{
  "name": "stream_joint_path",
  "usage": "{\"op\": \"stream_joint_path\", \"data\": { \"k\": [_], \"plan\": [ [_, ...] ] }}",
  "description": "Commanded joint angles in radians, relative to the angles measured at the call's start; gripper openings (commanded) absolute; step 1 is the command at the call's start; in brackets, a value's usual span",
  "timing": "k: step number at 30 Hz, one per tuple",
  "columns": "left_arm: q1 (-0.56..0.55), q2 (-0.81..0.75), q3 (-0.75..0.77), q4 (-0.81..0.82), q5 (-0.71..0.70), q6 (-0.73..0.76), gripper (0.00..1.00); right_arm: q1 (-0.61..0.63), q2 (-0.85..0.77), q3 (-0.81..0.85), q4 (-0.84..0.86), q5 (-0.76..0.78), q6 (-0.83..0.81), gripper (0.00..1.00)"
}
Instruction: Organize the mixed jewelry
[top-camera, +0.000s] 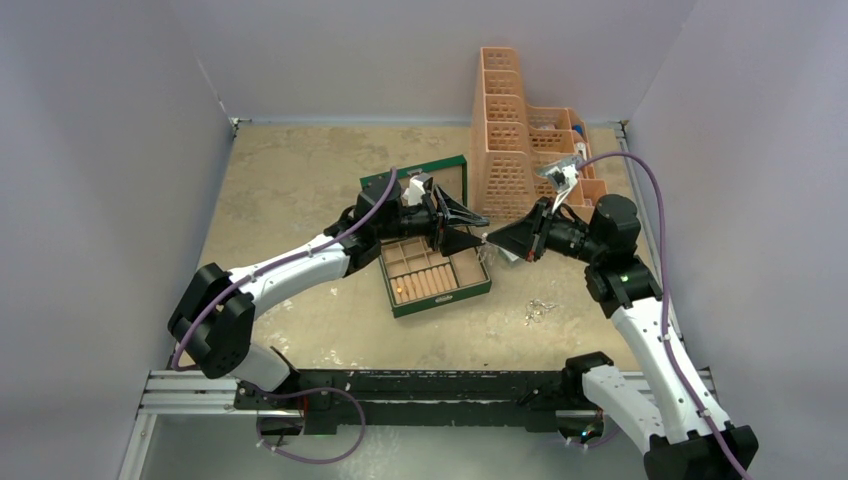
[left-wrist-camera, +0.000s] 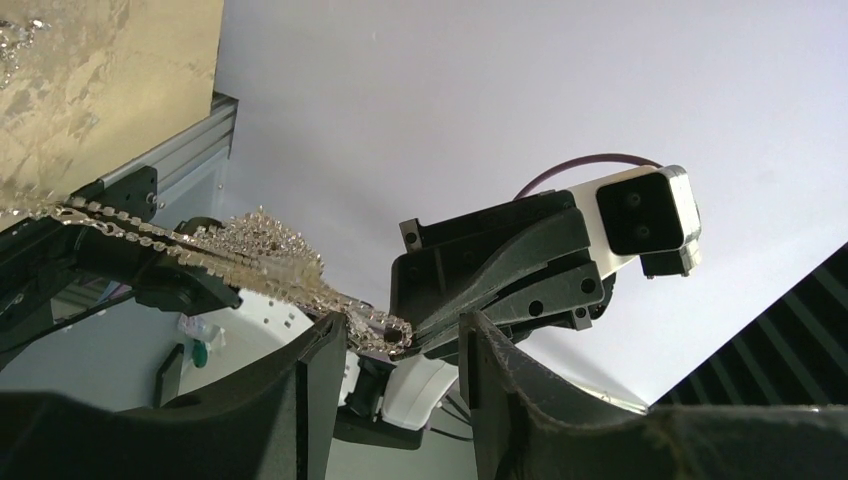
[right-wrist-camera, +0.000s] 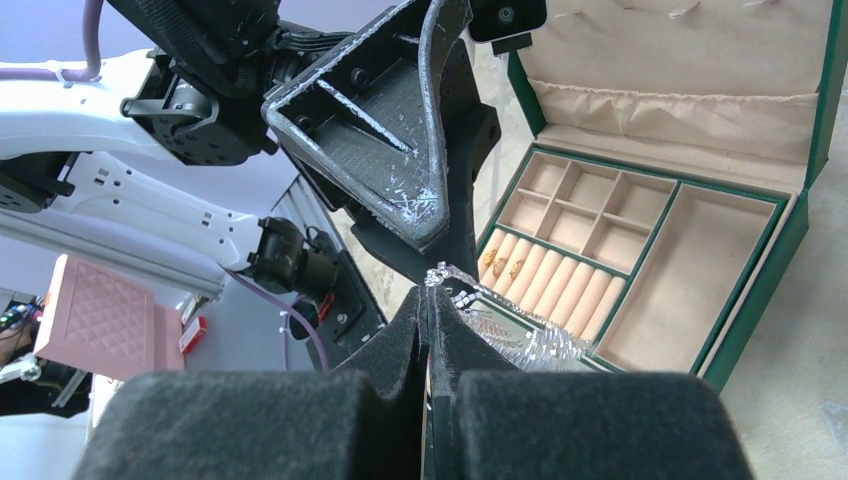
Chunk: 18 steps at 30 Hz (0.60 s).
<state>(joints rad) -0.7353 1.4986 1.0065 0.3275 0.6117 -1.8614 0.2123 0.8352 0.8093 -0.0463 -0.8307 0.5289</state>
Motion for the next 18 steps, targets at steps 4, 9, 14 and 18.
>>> {"op": "stream_joint_path", "data": {
  "k": [4, 9, 14, 18],
  "plan": [
    [-0.002, -0.012, 0.040, -0.001, -0.027, -0.004, 0.44, 0.000, -0.018, 0.004, 0.042, -0.028, -0.012, 0.00],
    [-0.002, -0.014, 0.038, -0.007, -0.027, 0.001, 0.43, -0.001, -0.015, 0.001, 0.042, -0.025, -0.012, 0.00],
    [-0.003, -0.012, 0.038, -0.022, -0.016, 0.009, 0.43, 0.000, -0.013, 0.004, 0.070, -0.011, -0.003, 0.00],
    [-0.004, -0.015, 0.031, -0.025, -0.010, 0.015, 0.43, 0.000, -0.011, 0.005, 0.078, -0.003, 0.003, 0.00]
  ]
}}
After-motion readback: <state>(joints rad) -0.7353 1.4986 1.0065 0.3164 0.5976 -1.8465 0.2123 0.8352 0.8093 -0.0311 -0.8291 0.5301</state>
